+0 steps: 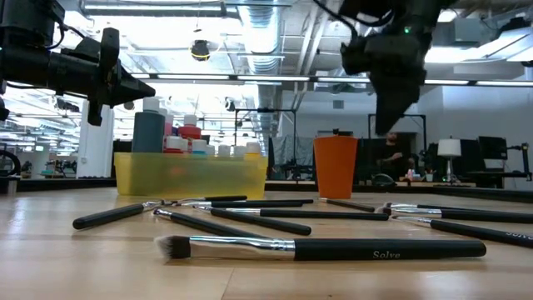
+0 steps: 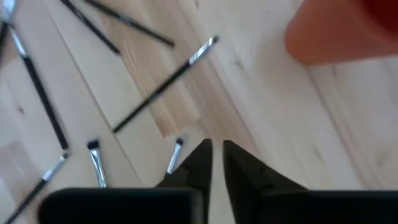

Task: Pick & Place Paint Supplies
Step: Put the silver paint brush into the orange cup

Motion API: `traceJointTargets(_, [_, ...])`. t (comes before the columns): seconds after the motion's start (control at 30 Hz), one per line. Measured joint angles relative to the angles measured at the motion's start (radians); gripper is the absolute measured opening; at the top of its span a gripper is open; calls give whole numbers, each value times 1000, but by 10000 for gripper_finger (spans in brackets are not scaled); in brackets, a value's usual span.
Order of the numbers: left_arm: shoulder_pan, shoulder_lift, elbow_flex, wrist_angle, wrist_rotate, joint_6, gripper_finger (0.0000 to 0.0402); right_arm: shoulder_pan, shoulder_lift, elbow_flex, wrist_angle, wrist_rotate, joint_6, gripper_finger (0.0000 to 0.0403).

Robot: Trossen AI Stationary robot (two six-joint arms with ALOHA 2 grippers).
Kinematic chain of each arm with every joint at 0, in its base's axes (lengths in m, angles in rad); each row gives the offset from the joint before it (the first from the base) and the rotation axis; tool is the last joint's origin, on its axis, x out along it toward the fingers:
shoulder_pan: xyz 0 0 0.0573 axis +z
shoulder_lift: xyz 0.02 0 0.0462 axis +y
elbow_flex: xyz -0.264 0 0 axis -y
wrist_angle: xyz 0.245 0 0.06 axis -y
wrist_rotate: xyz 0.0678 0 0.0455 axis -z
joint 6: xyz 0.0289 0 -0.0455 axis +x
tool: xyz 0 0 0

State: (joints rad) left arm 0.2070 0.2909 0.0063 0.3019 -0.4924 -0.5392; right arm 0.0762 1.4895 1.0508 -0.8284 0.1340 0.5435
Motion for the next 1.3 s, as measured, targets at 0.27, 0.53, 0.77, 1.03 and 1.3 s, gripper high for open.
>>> traceJointTargets(0.27, [0,0,0,2,0,0,1,-23,146,0,3,-36,16,167])
traceJointTargets(0.53, [0,0,0,8,0,0,1,-33,310,0,15,-183,-22,239])
traceJointTargets(0.77, [0,0,0,14,0,0,1,-21,368,6,8,-181,-29,228])
traceJointTargets(1.03, [0,0,0,15,0,0,1,-29,280,-5,13,-196,-30,228])
traceJointTargets(1.3, [0,0,0,15,0,0,1,82,142,0,73,-197,-83,218])
